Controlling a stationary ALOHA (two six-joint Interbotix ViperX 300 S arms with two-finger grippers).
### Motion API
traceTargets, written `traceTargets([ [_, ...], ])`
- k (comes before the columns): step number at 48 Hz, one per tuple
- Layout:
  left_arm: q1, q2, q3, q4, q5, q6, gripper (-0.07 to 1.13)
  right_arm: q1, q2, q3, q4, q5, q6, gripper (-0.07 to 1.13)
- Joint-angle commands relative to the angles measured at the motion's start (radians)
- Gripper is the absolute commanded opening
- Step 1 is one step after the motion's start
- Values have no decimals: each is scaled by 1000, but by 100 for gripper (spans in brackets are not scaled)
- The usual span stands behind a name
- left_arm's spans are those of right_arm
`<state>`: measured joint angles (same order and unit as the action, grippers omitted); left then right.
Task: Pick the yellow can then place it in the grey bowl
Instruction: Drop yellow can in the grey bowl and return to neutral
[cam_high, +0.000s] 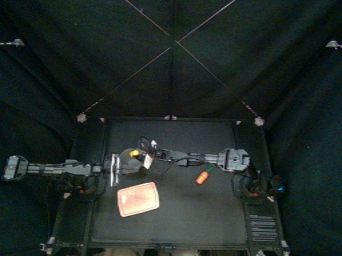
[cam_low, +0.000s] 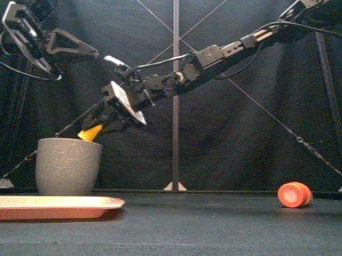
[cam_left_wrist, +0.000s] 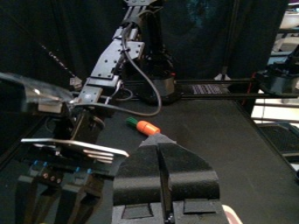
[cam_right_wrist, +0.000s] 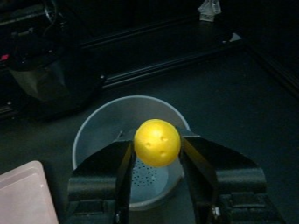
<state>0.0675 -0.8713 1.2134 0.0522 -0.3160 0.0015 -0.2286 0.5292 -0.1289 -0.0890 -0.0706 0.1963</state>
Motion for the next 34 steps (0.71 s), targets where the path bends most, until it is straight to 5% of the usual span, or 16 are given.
traceTargets([
  [1,-2,3,-17,6,-9,2,5,0,-20,-46,5,-3,2,74],
  [12,-2,3,-14,5,-9,2,5,8,-26,-25,12,-2,8,89],
  [34,0,3,-11,2,-8,0,5,12,-219,216,25,-84,6,89],
])
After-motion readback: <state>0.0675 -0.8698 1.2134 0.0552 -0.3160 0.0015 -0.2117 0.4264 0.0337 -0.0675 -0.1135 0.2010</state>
